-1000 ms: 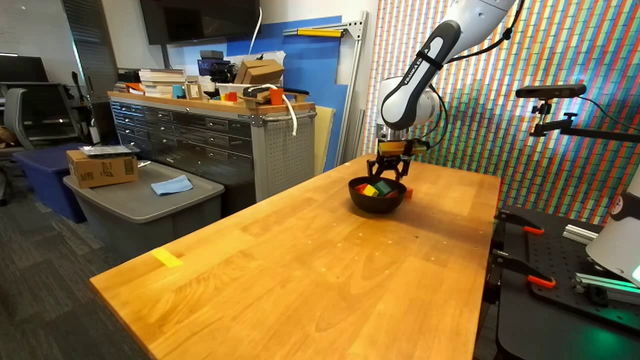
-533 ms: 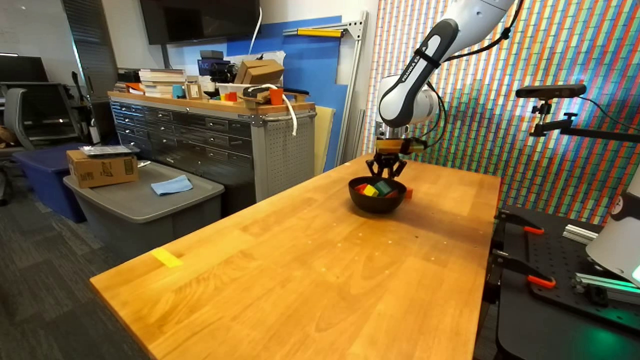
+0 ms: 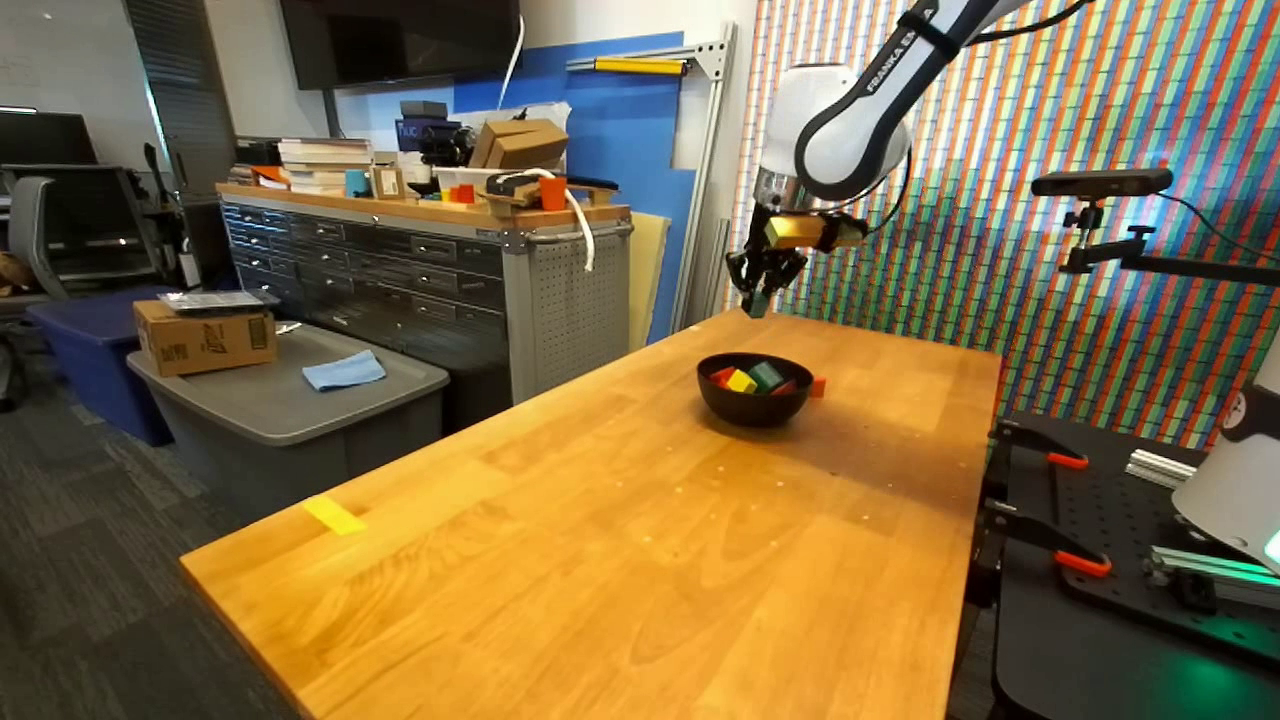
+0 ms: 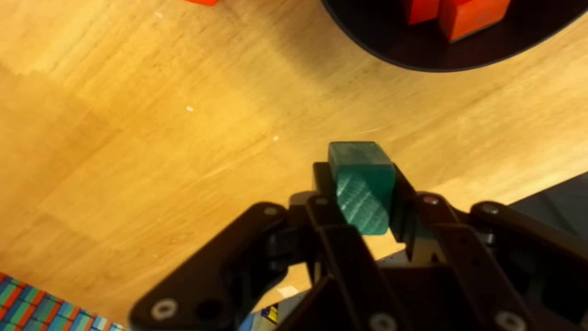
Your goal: Pick up all the toy blocks from the table and put them in the bowl
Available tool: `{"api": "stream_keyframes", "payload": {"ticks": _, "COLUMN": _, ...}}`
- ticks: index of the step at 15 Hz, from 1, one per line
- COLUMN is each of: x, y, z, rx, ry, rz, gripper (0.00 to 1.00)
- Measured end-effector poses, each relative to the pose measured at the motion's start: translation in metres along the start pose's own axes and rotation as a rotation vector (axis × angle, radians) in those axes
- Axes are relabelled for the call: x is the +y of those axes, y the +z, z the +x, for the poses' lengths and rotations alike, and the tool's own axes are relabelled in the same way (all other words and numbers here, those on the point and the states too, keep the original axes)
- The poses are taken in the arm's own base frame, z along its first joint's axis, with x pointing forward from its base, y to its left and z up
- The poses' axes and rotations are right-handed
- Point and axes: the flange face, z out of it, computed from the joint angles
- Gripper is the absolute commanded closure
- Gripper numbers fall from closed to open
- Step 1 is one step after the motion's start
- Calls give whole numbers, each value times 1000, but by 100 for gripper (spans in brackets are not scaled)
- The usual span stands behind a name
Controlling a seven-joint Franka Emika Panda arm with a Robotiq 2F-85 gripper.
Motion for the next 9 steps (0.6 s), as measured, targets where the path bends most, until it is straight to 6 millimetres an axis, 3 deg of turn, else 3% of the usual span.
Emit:
{"api": "stream_keyframes", "payload": {"ticks": 3, "x": -14, "y": -32, "z": -20, "rx": 26, "ry": -92, "rz": 29, "gripper": 87}}
{"api": "stream_keyframes", "payload": {"ticks": 6, "x": -21, "y": -32, "z": -33, "rx": 25, "ry": -158, "rz": 12, "gripper": 86}}
{"api": "stream_keyframes", "payload": {"ticks": 7, "x": -21, "y": -28, "z": -35, "rx": 19, "ry": -175, "rz": -1, "gripper": 46}}
{"api": "stream_keyframes", "payload": {"ticks": 9, "x": -21, "y": -18, "z": -42, "rx": -11, "ry": -191, "rz": -24, "gripper": 39}}
